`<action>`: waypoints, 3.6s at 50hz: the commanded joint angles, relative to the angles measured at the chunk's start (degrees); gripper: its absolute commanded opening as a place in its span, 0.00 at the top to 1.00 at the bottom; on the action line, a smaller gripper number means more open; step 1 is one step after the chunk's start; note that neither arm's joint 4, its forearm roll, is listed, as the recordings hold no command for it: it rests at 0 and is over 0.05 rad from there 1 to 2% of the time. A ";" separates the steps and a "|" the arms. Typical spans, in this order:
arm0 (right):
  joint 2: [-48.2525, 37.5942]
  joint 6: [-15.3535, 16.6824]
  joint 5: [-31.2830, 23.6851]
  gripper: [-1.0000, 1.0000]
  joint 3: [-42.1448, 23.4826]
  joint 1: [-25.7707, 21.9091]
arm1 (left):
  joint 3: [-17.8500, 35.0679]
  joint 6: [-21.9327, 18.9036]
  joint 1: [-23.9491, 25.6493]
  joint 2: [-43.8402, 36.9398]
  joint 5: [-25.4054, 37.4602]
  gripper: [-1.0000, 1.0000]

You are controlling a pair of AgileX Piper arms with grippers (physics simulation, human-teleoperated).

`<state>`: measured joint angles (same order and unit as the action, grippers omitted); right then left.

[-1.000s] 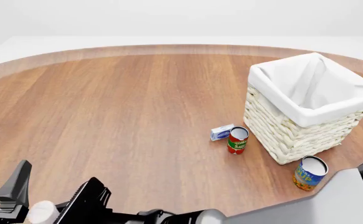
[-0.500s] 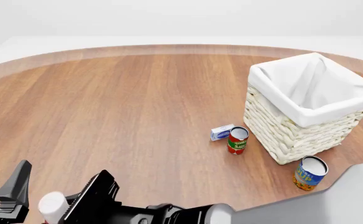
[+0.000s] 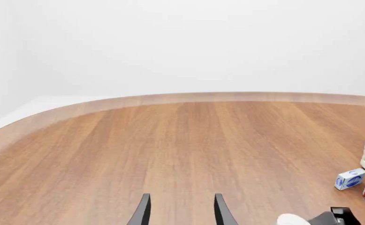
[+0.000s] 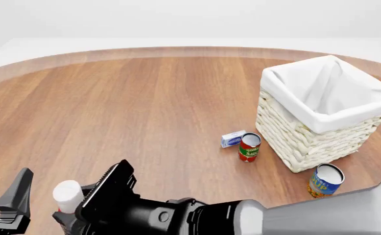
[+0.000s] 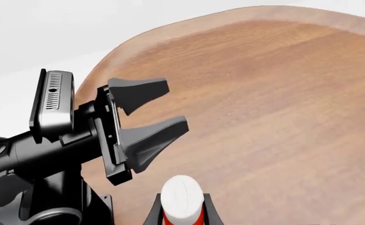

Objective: Pick up the ketchup, and put it in the basket.

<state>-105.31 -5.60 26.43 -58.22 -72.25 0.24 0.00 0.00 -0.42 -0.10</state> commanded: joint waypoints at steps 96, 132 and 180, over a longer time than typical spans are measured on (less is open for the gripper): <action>14.38 10.78 1.08 1.00 2.78 24.12 | 0.00 0.00 0.00 0.00 0.00 0.00; 21.03 9.81 2.86 1.00 5.25 34.85 | 0.00 0.00 0.00 0.00 0.00 0.00; 28.99 8.68 7.78 1.00 11.13 49.60 | 0.00 0.00 0.00 0.00 0.00 0.00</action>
<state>-77.93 3.30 33.60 -47.74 -25.93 0.24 0.00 0.00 -0.42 -0.10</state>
